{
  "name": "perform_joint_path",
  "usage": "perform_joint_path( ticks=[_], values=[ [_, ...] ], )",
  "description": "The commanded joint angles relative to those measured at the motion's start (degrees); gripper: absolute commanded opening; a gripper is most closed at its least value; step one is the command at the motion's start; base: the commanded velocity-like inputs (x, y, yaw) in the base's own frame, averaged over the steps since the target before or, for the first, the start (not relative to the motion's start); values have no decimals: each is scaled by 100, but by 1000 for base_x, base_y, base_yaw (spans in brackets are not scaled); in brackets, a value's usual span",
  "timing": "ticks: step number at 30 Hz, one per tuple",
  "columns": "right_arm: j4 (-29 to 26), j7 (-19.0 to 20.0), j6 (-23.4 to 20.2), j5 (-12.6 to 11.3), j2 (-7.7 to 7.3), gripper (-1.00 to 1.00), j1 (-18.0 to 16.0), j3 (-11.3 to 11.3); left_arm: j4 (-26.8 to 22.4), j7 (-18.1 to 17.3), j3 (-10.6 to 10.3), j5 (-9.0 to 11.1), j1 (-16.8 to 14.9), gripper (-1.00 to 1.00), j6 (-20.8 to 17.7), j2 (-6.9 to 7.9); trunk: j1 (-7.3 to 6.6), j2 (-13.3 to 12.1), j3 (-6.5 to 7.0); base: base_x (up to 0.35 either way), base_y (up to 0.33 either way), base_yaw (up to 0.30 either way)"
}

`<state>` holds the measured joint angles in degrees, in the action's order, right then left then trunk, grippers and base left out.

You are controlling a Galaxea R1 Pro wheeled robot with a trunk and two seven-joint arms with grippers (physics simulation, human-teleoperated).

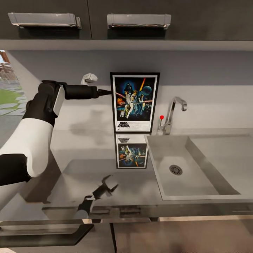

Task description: Pick up the poster from the kitchen countertop and hang it on one of the wall nails in the kitchen.

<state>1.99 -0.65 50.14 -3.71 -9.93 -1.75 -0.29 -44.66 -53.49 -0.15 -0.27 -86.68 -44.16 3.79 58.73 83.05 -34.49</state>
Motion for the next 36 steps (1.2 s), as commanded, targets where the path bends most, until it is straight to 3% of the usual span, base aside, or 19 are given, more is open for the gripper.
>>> perform_joint_path(
  ticks=[1,8,11,12,14,16,17,36],
  values=[
    [21,12,31,-24,0,100,-10,3,-5,-12,-2,-4,-3,100,-35,8,0,3,-14,0,0,0],
    [21,12,29,-24,0,100,-10,3,-1,161,-2,-15,-2,100,-39,16,0,3,-76,0,0,0],
    [21,12,22,-24,0,100,-10,3,61,439,-13,-11,-5,100,-39,4,0,3,-103,0,0,0],
    [21,12,8,-24,0,100,-10,3,228,678,-18,-9,-6,100,-40,-98,0,3,-112,0,0,0],
    [21,12,7,-24,0,100,-10,3,281,856,-19,-7,-18,100,-40,-138,0,3,-131,0,0,0],
    [21,12,5,-18,0,100,-10,4,612,1365,-20,6,-295,100,-36,-206,0,3,-149,0,0,0],
    [21,12,5,-17,0,100,-10,5,714,1412,-20,8,-384,100,-34,-212,0,3,-158,0,0,0],
    [21,12,-4,-16,8,100,-10,10,938,1521,-20,15,-593,100,-26,-430,0,3,-332,0,0,0]
  ],
)
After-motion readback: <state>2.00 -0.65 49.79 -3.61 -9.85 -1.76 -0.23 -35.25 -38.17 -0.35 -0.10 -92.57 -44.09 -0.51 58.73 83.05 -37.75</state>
